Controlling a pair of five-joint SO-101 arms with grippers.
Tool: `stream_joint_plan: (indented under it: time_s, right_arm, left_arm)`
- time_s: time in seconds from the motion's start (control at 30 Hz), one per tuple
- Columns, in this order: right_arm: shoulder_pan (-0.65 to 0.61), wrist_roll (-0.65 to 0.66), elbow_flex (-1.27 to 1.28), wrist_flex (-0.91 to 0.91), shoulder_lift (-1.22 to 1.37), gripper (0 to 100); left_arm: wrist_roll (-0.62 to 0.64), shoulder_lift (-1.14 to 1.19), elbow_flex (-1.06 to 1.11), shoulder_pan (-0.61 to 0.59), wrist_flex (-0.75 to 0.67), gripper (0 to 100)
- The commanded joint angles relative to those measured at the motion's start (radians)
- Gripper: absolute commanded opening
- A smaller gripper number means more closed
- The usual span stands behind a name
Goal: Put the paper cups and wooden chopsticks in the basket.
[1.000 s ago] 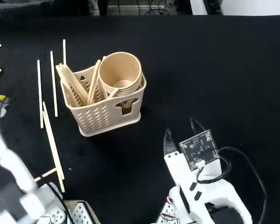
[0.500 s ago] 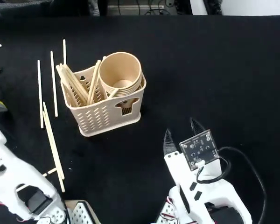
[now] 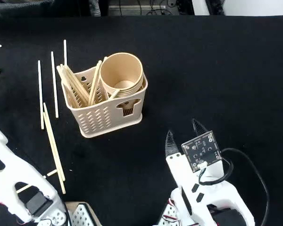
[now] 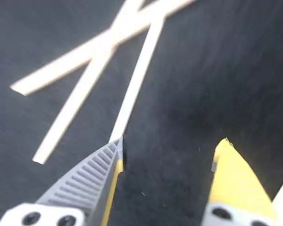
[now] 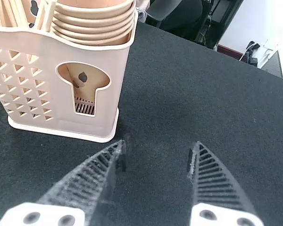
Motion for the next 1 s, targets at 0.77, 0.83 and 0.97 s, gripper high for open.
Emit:
stream_joint_plan:
  time_s: [0.77, 0.83, 0.97]
  right_arm:
    - [0.011, -0.002, 0.002, -0.020, -0.064, 22.6]
    - [0.011, -0.002, 0.002, -0.021, -0.064, 22.6]
    - [-0.015, -0.002, 0.002, -0.021, -0.064, 22.6]
  left_arm:
    - [-0.203, 0.305, -0.302, 0.013, 0.044, 3]
    - [-0.163, 0.272, -0.257, -0.004, 0.048, 3]
    - [-0.187, 0.095, 0.099, -0.025, 0.048, 3]
